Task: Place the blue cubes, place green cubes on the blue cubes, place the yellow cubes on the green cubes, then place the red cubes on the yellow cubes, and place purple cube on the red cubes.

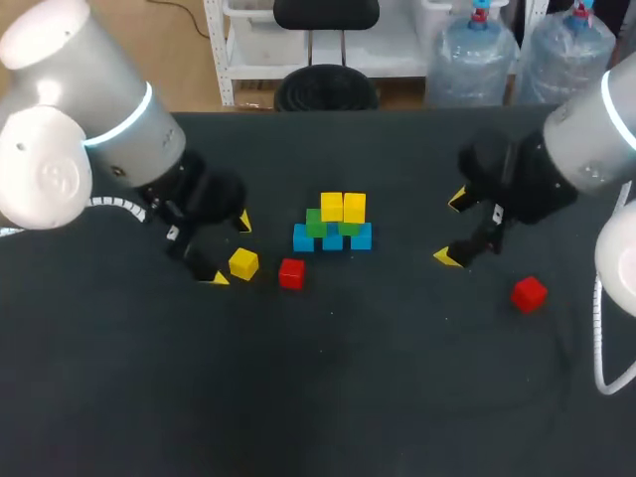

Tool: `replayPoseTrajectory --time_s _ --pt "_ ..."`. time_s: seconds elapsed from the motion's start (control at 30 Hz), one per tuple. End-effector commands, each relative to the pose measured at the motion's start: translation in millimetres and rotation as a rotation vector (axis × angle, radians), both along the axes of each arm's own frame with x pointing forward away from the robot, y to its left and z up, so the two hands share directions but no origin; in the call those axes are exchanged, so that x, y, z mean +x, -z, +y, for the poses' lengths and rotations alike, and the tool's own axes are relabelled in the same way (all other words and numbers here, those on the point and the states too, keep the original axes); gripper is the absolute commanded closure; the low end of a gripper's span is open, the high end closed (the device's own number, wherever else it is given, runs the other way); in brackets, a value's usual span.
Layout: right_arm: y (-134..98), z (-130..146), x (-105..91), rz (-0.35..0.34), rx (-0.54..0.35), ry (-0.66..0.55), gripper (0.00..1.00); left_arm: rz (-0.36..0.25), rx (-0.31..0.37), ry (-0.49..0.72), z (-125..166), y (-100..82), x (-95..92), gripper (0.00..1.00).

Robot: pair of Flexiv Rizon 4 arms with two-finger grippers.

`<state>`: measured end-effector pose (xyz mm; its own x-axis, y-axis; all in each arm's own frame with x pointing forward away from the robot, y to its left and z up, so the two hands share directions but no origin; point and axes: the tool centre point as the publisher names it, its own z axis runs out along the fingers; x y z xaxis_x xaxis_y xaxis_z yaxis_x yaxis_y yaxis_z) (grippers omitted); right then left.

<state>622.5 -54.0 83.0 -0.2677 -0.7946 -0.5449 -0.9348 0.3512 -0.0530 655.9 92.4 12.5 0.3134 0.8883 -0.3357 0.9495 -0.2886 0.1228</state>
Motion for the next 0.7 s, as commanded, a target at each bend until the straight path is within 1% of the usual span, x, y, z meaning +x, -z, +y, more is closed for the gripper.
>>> replayPoseTrajectory --time_s 0.03,0.17,0.33,0.7 --pt "0.3 0.0 -0.7 -0.002 0.000 0.002 0.00 0.012 0.008 0.003 -0.6 3.9 5.9 0.00" --pt "0.3 0.0 -0.7 -0.002 0.000 0.002 0.00 0.023 0.023 -0.005 0.4 7.9 8.4 0.00" --pt "0.3 0.0 -0.7 -0.002 0.000 0.002 0.00 0.040 0.039 0.014 -1.2 11.6 10.7 0.00" --pt "0.3 0.0 -0.7 -0.002 0.000 0.002 0.00 0.043 0.037 0.019 -3.6 13.3 17.5 0.00"
